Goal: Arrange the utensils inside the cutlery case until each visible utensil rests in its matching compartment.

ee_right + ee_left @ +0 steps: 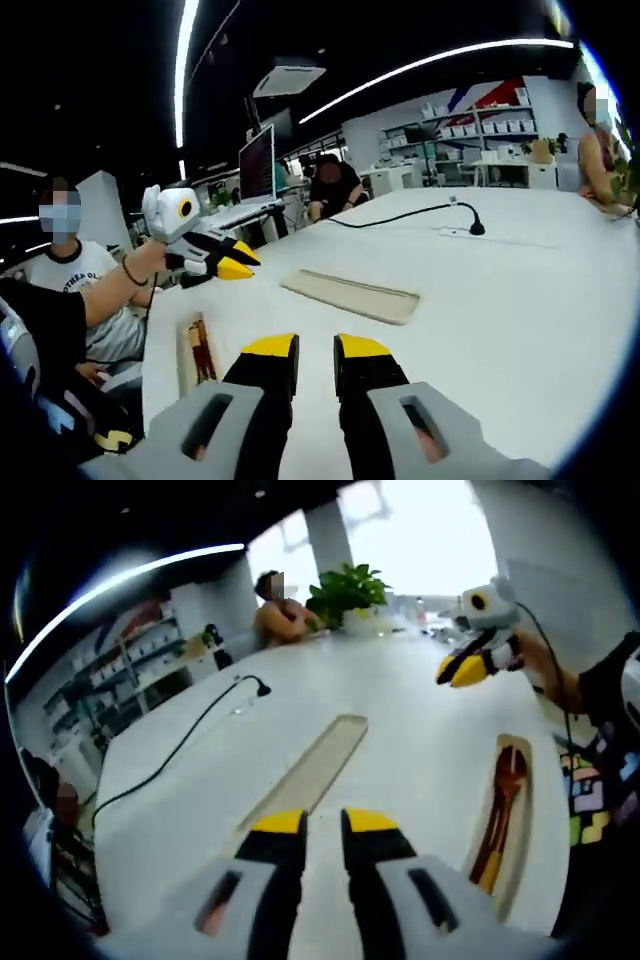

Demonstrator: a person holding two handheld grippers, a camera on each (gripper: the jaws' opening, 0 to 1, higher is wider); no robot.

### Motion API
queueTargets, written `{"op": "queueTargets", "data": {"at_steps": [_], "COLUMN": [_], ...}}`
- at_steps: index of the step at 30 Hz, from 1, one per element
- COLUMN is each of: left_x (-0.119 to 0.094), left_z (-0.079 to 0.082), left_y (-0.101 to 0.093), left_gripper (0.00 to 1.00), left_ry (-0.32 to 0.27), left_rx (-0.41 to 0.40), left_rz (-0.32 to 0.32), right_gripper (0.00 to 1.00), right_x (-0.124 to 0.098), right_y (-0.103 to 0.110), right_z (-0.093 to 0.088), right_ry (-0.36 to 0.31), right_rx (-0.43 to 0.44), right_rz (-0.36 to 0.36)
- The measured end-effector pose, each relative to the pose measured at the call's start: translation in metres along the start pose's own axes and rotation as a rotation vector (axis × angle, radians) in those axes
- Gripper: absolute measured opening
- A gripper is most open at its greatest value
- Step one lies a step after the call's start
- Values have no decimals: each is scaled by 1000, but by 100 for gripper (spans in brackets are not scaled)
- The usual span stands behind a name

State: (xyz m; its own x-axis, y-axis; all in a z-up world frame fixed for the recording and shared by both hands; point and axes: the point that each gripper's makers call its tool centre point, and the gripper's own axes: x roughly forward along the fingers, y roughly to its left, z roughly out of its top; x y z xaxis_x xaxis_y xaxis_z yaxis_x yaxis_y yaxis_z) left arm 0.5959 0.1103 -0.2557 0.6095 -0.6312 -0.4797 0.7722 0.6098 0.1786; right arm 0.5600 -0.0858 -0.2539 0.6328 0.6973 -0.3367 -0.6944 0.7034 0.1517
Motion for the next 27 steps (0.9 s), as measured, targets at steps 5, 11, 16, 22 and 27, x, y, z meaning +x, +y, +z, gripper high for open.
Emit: {"op": "queueTargets", "data": {"at_steps": [5,11,16,22,27], "left_x": [1,3,7,17,23], "left_z": [-5,-7,-5,-22,-36], "left_y": [16,32,32,44,51], "left_gripper": [14,15,19,19,18], "left_ry": [2,16,-15,47,101], "left_rx": [-51,-122,-174,-262,-294], "left_rz": [46,89,68,97,117], "right_gripper": [14,15,15,15,15], "right_x": [16,28,39,54,64], "right_y": [-12,-29,-45,-70,-79], "right_z": [4,8,12,13,9], "right_ry": [26,40,24,60,113], "right_rx": [-26,-27,5,16,9], "right_rz": [-26,-69,-113,-182,-194]}}
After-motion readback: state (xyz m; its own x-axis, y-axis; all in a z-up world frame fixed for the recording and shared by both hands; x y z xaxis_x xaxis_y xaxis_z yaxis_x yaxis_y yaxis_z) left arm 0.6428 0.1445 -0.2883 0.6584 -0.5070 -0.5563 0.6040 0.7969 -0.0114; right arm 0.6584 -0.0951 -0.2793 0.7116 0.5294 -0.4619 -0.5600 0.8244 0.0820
